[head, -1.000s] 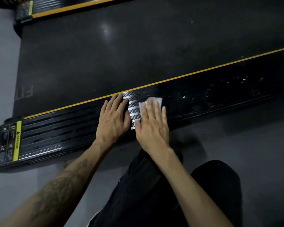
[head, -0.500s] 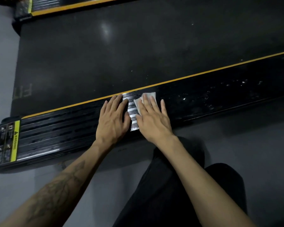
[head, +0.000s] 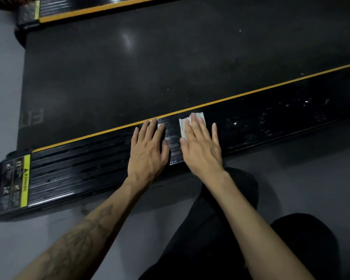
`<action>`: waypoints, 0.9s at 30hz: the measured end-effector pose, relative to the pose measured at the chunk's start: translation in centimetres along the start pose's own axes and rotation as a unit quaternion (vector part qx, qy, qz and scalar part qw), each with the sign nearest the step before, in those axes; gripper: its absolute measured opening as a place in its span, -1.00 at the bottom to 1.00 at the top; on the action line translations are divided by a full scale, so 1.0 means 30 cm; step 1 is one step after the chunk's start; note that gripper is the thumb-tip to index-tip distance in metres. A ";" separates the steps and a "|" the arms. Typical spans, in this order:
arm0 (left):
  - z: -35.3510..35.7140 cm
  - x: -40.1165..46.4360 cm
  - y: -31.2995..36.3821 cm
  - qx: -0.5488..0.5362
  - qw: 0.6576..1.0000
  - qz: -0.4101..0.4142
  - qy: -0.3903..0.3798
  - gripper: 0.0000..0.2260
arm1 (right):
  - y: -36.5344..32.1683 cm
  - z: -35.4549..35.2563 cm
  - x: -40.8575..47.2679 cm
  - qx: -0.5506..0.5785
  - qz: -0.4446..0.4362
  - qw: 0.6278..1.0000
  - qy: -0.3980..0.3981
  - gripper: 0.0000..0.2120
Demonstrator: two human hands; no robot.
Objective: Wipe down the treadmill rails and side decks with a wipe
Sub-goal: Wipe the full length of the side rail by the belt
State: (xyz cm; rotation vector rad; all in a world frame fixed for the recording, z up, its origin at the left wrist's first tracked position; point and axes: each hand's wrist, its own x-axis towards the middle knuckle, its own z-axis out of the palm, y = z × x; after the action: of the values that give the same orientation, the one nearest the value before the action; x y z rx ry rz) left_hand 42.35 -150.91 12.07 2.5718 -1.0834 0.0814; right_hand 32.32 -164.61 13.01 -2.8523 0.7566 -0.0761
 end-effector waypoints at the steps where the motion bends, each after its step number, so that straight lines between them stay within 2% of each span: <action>1: 0.001 0.001 0.000 0.002 1.000 0.000 0.003 -0.50 | -0.006 0.005 -0.021 0.003 0.011 1.000 0.014 -0.36; 4: 0.003 -0.003 -0.001 0.003 1.000 0.002 0.011 -0.50 | -0.045 0.023 -0.048 0.013 -0.002 1.000 0.019 -0.38; 8: 0.005 -0.003 0.003 0.012 1.000 0.003 0.014 -0.51 | -0.043 -0.002 0.036 -0.014 -0.037 0.998 -0.046 -0.40; 11: 0.005 0.002 0.005 0.017 1.000 0.000 0.013 -0.51 | -0.010 -0.019 0.062 -0.023 -0.002 0.999 -0.034 -0.30; 14: 0.005 0.007 0.003 0.018 1.000 -0.003 0.006 -0.51 | -0.026 -0.015 0.011 -0.023 0.023 0.999 -0.015 -0.33; 17: 0.013 0.009 0.001 0.018 1.000 -0.003 0.010 -0.51 | -0.074 -0.006 -0.014 -0.007 0.000 0.999 -0.031 -0.36; 21: 0.016 0.006 0.004 0.015 1.000 -0.007 0.014 -0.52 | -0.065 -0.015 0.073 -0.037 -0.049 0.996 -0.061 -0.43; 27: 0.011 0.001 0.007 0.011 1.000 -0.005 0.026 -0.52 | -0.009 -0.022 0.062 -0.024 -0.005 0.999 -0.038 -0.41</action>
State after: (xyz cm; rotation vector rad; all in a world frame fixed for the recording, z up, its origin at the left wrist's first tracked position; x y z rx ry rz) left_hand 42.20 -151.19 11.82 2.5796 -1.0567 0.1584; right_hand 34.02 -165.41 13.70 -2.8869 0.7390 0.0486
